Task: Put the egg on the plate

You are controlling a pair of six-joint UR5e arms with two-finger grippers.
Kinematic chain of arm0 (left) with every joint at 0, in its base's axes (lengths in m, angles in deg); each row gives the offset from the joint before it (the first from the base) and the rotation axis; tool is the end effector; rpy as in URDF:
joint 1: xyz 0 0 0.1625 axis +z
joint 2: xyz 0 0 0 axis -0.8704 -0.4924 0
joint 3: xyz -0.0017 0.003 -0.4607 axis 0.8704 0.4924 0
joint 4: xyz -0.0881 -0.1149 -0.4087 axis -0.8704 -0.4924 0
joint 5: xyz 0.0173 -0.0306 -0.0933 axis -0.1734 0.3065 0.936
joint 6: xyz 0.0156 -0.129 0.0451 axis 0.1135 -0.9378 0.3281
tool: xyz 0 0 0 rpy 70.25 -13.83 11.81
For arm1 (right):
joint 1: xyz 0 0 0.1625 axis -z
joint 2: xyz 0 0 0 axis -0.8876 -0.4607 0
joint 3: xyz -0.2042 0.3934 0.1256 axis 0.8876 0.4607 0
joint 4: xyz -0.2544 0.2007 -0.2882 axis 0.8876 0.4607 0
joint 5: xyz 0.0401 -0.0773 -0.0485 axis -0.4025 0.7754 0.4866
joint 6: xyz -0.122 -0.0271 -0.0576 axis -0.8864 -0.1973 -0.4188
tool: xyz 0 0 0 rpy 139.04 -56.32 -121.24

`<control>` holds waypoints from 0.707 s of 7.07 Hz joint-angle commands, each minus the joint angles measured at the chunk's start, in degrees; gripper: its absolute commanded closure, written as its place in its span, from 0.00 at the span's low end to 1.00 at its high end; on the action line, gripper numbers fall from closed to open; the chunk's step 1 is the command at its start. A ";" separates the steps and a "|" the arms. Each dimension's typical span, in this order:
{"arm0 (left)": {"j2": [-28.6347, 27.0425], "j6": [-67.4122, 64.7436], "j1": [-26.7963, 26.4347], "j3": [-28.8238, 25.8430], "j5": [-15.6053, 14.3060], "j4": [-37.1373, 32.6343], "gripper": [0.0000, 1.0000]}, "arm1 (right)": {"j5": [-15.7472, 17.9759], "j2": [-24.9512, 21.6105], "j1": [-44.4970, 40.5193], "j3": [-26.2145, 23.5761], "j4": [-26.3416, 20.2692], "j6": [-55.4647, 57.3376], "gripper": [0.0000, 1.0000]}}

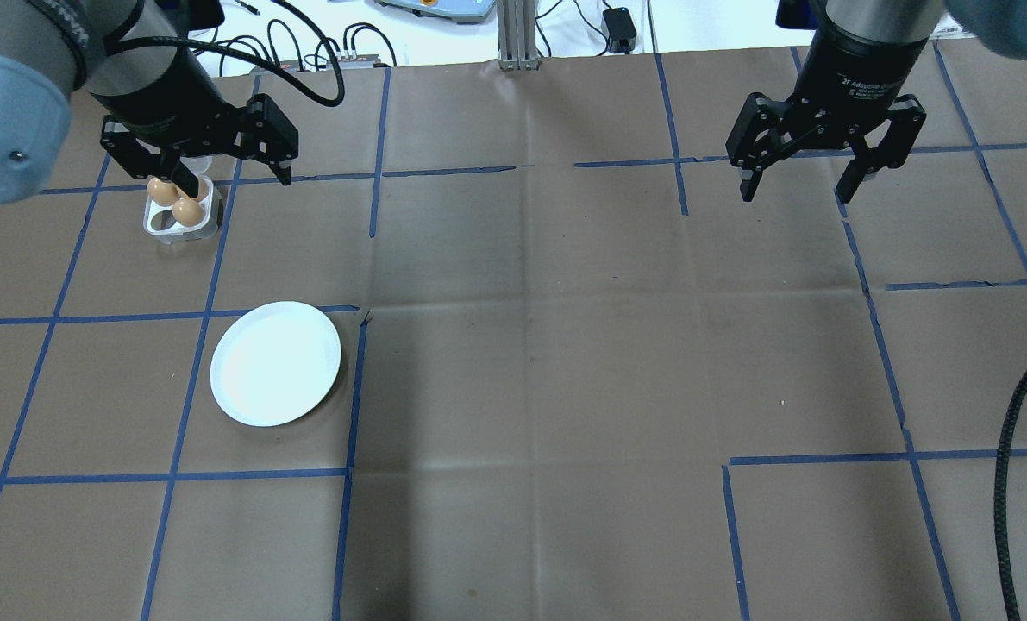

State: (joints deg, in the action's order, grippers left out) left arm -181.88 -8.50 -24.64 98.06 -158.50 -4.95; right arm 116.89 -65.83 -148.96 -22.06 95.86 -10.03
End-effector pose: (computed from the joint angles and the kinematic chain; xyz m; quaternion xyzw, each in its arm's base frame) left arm -0.0872 -0.5532 0.4812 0.0563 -0.9972 0.0500 0.0005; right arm 0.1027 -0.5580 0.4602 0.0222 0.9948 0.0973 0.0193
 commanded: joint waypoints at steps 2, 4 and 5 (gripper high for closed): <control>-7.41 9.24 8.04 -7.09 0.14 -0.30 0.00 | 0.00 0.00 0.00 0.00 0.00 0.00 0.00; -14.62 17.23 12.61 -14.03 0.14 -1.09 0.00 | 0.00 0.00 0.00 0.00 0.00 0.00 0.00; -17.61 19.62 14.20 -16.76 0.14 -1.09 0.00 | 0.00 0.00 0.00 0.00 0.00 0.00 0.00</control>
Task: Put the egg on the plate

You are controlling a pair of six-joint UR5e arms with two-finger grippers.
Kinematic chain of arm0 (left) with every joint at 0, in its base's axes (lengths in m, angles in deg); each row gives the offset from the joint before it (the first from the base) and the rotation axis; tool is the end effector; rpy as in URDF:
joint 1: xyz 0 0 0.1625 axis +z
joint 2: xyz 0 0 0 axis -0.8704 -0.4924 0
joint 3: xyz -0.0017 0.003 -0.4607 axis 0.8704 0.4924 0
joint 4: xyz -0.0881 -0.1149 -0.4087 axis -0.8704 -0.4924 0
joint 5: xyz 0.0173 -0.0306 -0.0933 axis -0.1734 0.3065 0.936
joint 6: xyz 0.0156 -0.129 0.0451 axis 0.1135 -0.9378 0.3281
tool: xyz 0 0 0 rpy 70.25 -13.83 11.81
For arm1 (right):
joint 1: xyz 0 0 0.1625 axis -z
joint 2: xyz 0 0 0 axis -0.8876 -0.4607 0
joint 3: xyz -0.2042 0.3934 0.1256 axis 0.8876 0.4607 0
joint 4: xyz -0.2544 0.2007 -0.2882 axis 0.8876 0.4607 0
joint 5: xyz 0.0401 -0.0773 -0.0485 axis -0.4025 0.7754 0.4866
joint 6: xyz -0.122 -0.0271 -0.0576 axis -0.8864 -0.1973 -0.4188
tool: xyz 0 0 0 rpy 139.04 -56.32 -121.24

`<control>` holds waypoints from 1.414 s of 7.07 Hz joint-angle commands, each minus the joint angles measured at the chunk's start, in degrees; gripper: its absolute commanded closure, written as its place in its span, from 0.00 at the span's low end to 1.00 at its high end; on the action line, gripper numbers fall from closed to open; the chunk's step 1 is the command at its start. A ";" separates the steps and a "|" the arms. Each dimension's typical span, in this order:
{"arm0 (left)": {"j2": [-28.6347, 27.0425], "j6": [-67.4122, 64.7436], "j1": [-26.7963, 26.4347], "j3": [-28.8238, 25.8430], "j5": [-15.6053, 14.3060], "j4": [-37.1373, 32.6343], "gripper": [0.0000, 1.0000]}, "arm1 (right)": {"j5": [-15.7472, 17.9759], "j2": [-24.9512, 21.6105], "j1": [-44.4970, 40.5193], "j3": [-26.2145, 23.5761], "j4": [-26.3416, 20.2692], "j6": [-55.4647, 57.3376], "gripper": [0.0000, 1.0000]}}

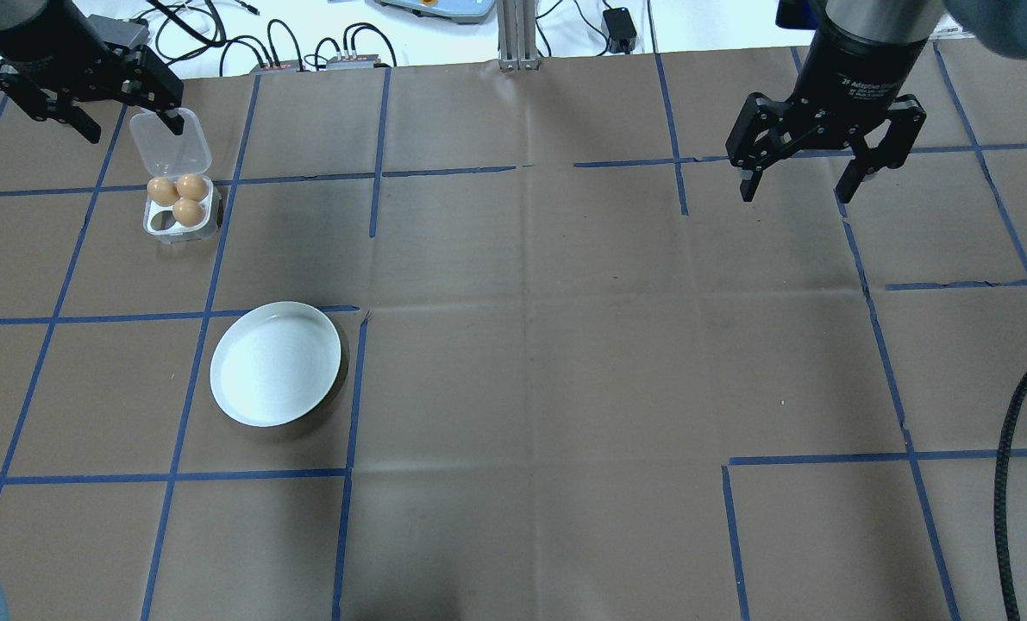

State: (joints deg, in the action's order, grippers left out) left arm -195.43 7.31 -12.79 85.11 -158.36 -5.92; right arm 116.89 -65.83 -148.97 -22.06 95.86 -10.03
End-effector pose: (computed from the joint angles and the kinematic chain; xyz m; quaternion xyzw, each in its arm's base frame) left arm 0.0577 -0.6587 0.4567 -0.0218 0.9991 -0.0358 0.0066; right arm 0.1028 -0.5579 0.4602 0.0221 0.9948 0.0973 0.0193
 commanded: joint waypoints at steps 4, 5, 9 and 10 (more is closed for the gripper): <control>-13.31 12.41 4.64 -7.35 0.08 1.19 0.00 | 0.00 0.00 0.00 0.00 0.00 0.00 0.00; -15.15 13.40 5.43 -7.17 0.08 2.06 0.01 | 0.00 0.00 0.00 0.00 0.00 0.00 0.00; -20.35 12.71 5.96 -1.49 -0.36 12.77 0.01 | 0.00 0.00 0.00 0.00 0.00 0.00 0.00; -20.53 13.05 5.96 1.93 -0.62 18.19 0.01 | 0.00 0.00 0.00 0.00 0.00 0.00 0.00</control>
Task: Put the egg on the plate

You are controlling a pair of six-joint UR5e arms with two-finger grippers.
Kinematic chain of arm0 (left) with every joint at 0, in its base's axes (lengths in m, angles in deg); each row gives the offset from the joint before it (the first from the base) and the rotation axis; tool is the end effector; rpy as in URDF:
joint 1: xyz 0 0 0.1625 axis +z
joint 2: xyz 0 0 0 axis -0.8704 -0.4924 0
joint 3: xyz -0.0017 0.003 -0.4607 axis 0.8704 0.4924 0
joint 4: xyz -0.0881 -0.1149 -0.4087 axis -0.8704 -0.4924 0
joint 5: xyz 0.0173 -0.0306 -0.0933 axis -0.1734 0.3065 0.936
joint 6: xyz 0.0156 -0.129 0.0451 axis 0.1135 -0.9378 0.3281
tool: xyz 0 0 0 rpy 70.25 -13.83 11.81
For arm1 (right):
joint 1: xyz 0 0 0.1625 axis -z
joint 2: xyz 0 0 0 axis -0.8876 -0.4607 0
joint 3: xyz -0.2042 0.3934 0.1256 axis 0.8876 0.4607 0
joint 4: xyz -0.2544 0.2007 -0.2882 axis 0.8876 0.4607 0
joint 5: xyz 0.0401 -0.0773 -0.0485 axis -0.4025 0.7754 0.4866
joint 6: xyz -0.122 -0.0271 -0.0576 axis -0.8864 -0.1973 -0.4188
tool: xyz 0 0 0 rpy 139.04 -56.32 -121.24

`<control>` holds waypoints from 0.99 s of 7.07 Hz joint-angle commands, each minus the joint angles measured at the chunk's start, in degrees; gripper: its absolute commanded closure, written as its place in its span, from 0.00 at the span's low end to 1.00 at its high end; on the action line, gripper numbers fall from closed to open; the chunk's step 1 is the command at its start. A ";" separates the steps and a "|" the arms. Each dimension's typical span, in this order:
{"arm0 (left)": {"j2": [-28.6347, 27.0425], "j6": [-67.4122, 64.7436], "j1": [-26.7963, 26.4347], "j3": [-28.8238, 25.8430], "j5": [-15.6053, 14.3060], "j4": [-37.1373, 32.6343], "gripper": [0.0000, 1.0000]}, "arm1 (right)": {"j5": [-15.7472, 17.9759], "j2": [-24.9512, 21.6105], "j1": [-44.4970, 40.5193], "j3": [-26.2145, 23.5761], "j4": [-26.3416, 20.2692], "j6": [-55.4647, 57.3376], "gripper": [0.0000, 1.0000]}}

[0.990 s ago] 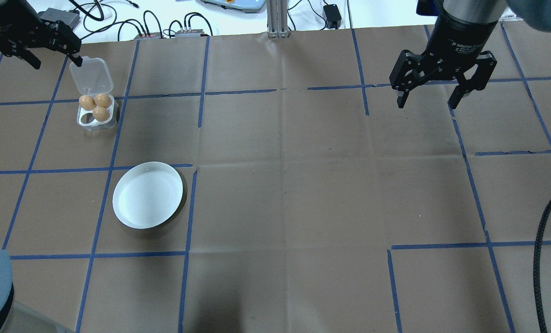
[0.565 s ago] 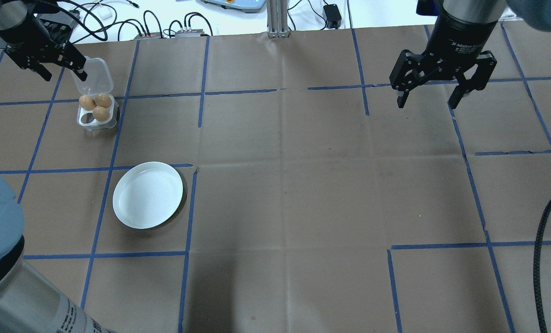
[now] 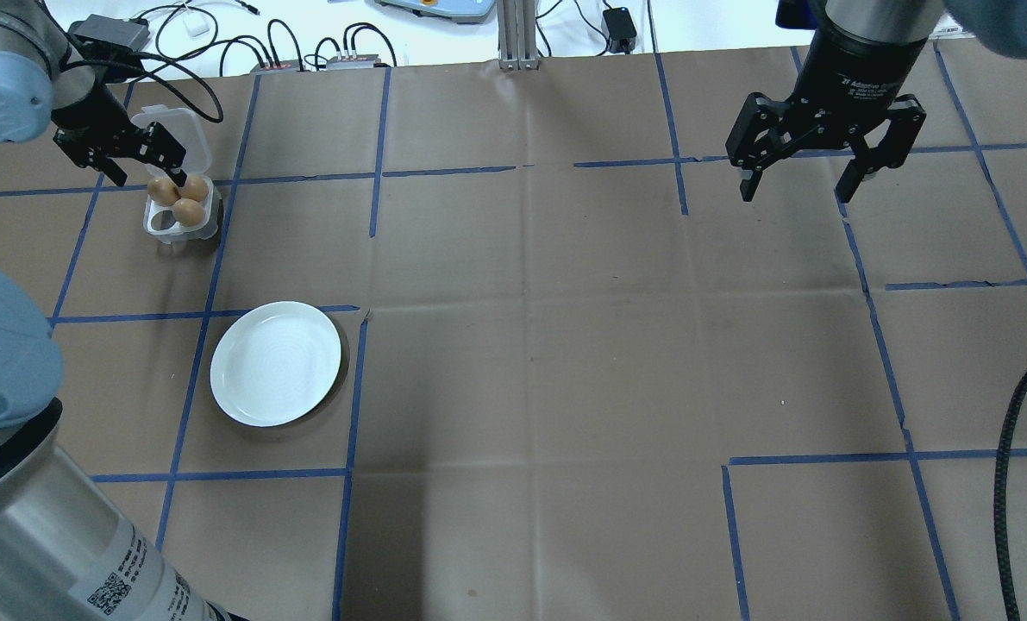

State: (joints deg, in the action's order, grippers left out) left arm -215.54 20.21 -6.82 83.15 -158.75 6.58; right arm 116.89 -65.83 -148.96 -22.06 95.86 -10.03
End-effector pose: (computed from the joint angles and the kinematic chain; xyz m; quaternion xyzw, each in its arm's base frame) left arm 0.1672 -0.7456 0.2488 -0.0385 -0.9992 -0.0119 0.0052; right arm 0.1027 -0.5580 0.4602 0.0222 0.9948 0.0973 0.0193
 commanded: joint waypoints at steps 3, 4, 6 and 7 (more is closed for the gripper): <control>-1.38 0.25 0.00 4.73 -0.23 7.59 0.01 | 0.00 0.00 0.00 0.00 0.00 0.00 0.00; -2.17 -0.01 0.00 4.19 -0.32 8.64 0.02 | 0.00 0.00 0.00 0.00 0.00 0.00 0.00; -2.44 -0.45 -0.09 4.28 -0.32 8.74 0.11 | 0.00 0.00 0.00 0.00 0.00 0.00 0.00; -2.44 -2.11 -0.26 4.36 -0.32 8.74 0.16 | 0.00 0.00 0.00 0.00 0.00 0.00 0.00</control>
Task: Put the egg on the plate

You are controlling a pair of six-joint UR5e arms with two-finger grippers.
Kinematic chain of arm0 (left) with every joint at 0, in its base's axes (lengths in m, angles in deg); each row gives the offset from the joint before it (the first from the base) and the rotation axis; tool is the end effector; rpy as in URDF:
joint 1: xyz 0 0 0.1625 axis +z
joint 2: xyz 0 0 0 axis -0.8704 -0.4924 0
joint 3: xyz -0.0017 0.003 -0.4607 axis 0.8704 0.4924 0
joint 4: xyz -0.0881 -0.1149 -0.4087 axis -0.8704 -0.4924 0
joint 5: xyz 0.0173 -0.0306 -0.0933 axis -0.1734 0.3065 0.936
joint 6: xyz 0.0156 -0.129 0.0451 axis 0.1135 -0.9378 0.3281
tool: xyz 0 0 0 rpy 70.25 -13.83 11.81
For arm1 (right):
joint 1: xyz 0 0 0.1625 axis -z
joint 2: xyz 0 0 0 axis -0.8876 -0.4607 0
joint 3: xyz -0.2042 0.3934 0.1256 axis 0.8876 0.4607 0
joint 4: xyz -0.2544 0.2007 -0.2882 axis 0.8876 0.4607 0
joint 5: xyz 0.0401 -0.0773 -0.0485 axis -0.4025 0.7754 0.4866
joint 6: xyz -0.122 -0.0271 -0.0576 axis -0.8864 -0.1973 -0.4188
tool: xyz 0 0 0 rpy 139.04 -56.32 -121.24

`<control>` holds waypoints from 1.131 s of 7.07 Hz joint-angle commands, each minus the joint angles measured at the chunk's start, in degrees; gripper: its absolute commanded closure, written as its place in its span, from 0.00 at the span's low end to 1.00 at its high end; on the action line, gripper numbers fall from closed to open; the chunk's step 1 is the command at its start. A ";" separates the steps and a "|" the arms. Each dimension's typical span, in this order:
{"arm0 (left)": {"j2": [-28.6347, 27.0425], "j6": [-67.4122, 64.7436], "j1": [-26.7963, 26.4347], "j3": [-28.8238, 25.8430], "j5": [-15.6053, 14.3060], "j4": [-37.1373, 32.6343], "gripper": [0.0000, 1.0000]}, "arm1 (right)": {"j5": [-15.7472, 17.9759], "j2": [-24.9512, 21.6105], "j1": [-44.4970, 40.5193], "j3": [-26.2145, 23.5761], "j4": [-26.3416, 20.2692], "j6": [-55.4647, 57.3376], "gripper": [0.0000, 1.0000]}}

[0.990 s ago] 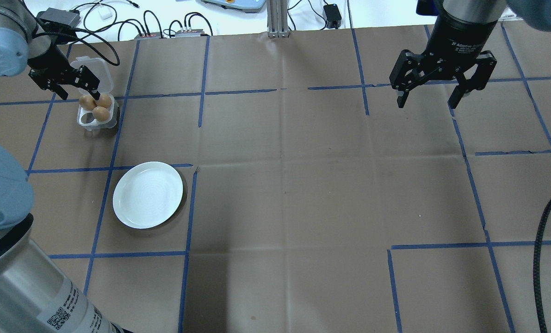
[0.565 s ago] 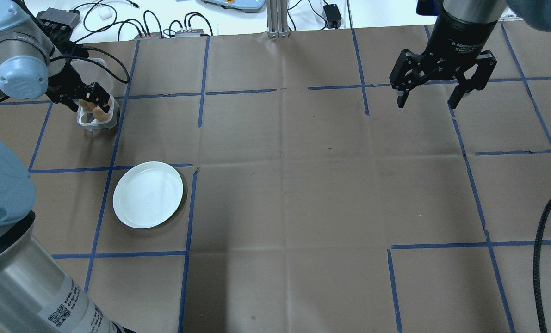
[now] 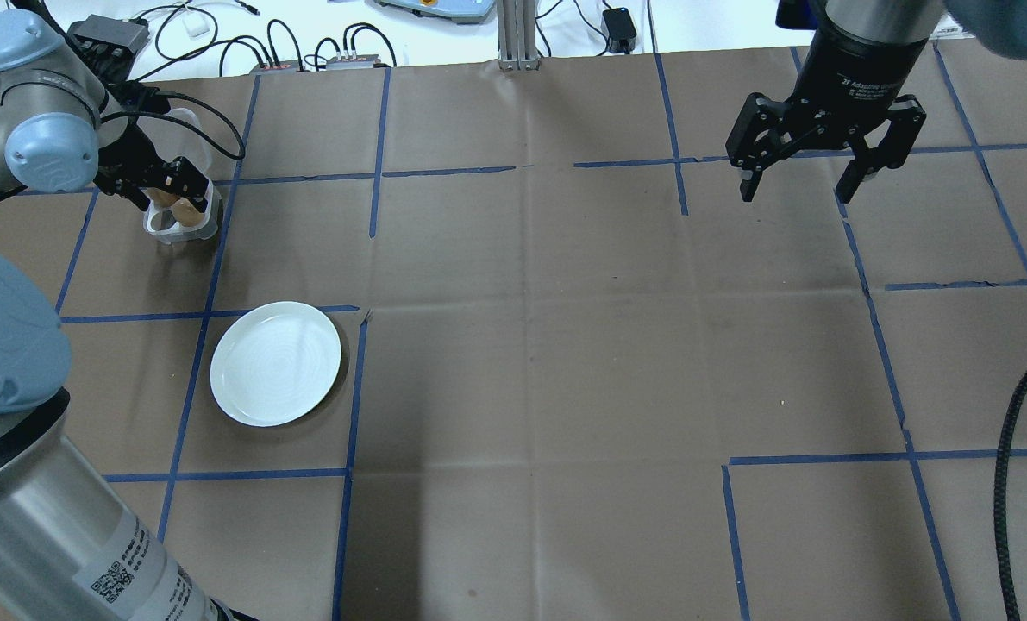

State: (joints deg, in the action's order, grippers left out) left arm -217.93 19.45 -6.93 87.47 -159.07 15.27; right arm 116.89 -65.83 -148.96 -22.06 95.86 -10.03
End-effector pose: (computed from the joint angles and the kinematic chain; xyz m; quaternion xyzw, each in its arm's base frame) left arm 0.1666 -0.7459 0.1965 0.0328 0.9994 -0.0026 0.0045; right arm 0.1027 -0.5580 0.4602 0.0222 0.9948 0.0973 0.0193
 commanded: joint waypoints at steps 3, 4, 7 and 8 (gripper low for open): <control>-0.31 -2.86 -0.33 0.04 0.00 0.04 0.28 | 0.00 0.00 0.00 0.00 0.00 0.00 0.00; -0.22 -2.86 -0.42 0.04 -0.09 0.04 0.33 | 0.00 0.00 0.00 0.00 0.00 0.00 0.00; -0.22 -2.86 -0.60 0.13 -0.09 -0.05 0.55 | 0.00 0.00 0.00 0.00 0.00 0.00 0.00; 0.04 -2.86 -0.60 0.04 -0.18 -0.13 0.66 | 0.00 0.00 0.00 0.00 0.00 0.00 0.00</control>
State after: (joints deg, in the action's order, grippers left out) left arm -218.10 16.59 -7.49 87.61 -159.16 15.23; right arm 116.90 -65.83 -148.96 -22.06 95.86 -10.03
